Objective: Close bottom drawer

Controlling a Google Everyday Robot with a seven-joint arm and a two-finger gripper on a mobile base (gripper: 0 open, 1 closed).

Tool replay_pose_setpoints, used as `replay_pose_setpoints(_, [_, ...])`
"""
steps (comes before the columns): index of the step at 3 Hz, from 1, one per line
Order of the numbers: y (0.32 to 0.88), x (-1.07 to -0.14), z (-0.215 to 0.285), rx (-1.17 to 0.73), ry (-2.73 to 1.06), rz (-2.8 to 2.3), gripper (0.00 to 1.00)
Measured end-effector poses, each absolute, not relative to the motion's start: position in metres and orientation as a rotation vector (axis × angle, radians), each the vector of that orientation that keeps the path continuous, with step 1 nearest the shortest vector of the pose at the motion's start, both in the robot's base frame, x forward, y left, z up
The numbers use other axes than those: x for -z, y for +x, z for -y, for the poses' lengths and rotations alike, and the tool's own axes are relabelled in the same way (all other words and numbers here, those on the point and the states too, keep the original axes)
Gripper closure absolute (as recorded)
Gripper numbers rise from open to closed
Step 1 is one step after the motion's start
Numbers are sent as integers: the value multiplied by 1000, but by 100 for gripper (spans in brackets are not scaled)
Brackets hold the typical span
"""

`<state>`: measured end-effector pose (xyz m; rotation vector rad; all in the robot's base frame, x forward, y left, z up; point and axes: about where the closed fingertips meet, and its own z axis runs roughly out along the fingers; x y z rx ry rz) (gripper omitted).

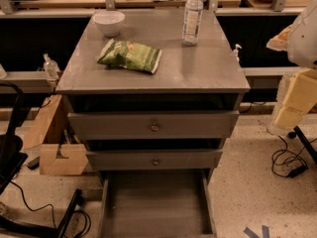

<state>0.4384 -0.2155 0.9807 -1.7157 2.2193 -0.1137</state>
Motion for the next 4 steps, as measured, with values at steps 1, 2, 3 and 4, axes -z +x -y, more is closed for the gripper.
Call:
replay_pose_setpoints(1, [438,-981,215,114,-1716,-2219,0])
replay_pose_setpoints(2, [443,-967,219,79,-1641,-2206,0])
replay_pose_setpoints(3, [434,-909,228,-69,-1516,-2194,0])
replay_pose_setpoints(4, [428,-852,229,-176,-1412,-2144,0])
